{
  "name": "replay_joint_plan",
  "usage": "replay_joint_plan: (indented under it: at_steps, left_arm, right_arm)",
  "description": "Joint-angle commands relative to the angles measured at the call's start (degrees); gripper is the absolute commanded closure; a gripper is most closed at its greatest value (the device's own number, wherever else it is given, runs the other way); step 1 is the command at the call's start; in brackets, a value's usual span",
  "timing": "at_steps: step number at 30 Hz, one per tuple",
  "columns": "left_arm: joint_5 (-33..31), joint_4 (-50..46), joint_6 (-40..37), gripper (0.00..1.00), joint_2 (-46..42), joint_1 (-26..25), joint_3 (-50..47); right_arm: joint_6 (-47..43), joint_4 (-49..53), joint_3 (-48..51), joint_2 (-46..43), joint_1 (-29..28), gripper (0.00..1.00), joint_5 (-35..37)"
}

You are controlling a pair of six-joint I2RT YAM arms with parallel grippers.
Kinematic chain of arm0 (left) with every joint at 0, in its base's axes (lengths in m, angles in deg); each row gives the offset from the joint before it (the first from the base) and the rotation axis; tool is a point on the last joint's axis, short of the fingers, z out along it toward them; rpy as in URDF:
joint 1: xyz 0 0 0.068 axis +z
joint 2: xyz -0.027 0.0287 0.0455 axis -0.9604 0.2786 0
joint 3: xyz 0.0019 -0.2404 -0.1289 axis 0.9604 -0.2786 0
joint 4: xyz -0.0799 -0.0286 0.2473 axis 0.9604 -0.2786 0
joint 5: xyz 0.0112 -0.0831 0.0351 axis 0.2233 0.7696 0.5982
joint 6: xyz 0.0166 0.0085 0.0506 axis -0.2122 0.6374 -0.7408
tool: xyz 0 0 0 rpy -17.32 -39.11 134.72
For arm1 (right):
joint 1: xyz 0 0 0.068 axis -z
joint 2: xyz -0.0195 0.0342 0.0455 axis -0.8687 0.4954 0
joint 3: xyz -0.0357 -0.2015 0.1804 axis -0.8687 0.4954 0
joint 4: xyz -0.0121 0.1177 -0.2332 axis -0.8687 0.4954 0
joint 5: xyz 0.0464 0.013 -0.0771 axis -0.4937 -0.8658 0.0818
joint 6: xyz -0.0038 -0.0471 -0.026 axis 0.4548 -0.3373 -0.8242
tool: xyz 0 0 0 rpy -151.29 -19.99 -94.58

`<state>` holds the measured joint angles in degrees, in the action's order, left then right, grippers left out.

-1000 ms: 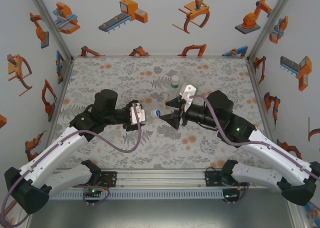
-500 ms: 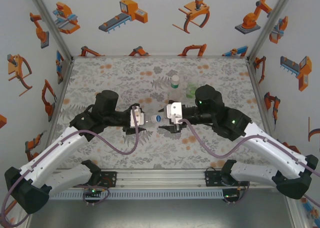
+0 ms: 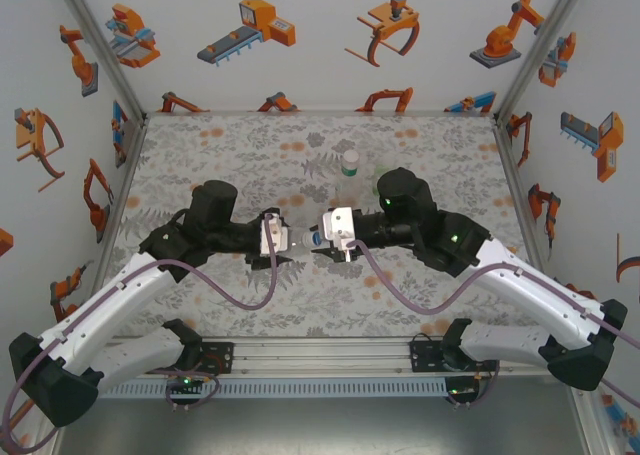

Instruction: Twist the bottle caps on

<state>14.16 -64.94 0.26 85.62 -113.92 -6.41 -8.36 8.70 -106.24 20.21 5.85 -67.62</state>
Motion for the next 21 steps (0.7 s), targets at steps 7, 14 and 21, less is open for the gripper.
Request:
replay_joint_plan:
  at_steps: [7,14,21]
  left_arm:
    - [1.14,-0.48,-0.94,1.00,-0.63,-0.09,1.37]
    - [-3.00,0.76,-0.22,1.00,-1.56,-0.14,0.91]
    - [-8.48,3.86,1.08,1.00,-3.07,-0.09,-0.64]
  right_arm:
    - [0.27,-0.46,-1.76,-0.03,-0.48,0.73,0.55]
    - [12.95,-5.00,-0.69,0.08,-0.51,0.84,7.37]
    - [33.76,-10.33,0.55,1.94,-0.44,0.90,18.24]
